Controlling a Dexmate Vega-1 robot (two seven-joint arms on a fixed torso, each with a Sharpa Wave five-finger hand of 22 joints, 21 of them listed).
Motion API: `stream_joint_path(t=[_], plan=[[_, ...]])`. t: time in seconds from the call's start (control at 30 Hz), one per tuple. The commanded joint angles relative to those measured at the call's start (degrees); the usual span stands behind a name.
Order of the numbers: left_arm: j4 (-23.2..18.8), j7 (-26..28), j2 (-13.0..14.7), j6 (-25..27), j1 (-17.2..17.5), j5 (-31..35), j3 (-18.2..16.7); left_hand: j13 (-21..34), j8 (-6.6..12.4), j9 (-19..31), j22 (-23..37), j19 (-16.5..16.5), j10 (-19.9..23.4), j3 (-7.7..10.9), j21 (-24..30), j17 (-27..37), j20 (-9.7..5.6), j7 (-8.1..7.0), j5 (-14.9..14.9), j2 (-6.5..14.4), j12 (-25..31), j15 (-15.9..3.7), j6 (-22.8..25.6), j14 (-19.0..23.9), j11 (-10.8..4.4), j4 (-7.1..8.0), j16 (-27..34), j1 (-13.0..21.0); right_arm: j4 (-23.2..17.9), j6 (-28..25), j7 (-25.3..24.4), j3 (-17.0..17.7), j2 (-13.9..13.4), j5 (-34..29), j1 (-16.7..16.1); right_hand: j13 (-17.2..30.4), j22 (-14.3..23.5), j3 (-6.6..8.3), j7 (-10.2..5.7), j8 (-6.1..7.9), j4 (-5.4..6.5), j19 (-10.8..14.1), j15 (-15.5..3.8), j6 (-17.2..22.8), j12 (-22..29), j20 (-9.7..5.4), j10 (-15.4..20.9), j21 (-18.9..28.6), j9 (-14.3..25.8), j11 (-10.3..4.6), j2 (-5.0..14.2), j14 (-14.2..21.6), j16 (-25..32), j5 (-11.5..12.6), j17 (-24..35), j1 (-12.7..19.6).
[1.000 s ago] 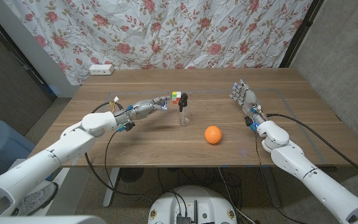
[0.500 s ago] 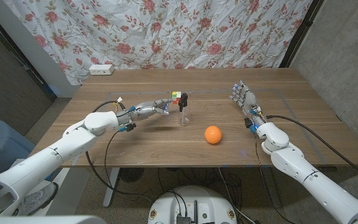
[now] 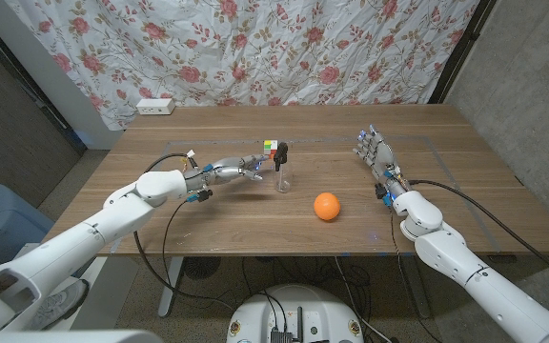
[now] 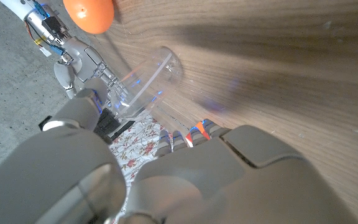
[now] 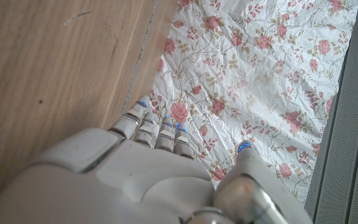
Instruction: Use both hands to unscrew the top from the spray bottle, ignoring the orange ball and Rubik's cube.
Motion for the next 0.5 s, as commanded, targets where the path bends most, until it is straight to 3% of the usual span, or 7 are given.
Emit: stream_joint_path(t=[0.03,0.5], plan=[[3.5,1.0,-2.5,-2.3,-2.5,3.7,1.7,0.2,0.71,0.2,0.1,0.7,1.8,0.16,0.4,0.3,-3.4,-0.05,0.4,-0.1,0.8,-3.53,1.5,1.0,-0.36,0.11,0.3,1.2,-0.7,0.7,-1.1,0.5,0.2,-0.3,-1.4,0.1,0.1,0.45,0.07,-0.02,-0.23,0.1,0.42,-0.2,0.5,0.33,0.0,0.4,0.1,0.3,0.59,0.2,0.3,0.3,-0.1,0.3],[7.3,0.6,-6.0,-4.0,-4.9,4.0,3.2,0.3,0.81,0.2,0.1,2.1,3.1,-0.08,0.7,0.3,-4.01,0.13,0.4,-0.4,0.8,-3.45,2.0,2.6,-0.17,0.11,0.4,2.6,-0.2,1.1,-0.7,0.8,0.3,0.1,-1.6,0.1,0.1,0.58,0.0,0.06,-0.34,0.2,0.44,-0.3,0.5,0.41,0.0,0.4,0.1,0.26,0.62,0.2,0.3,0.3,-0.3,0.2]])
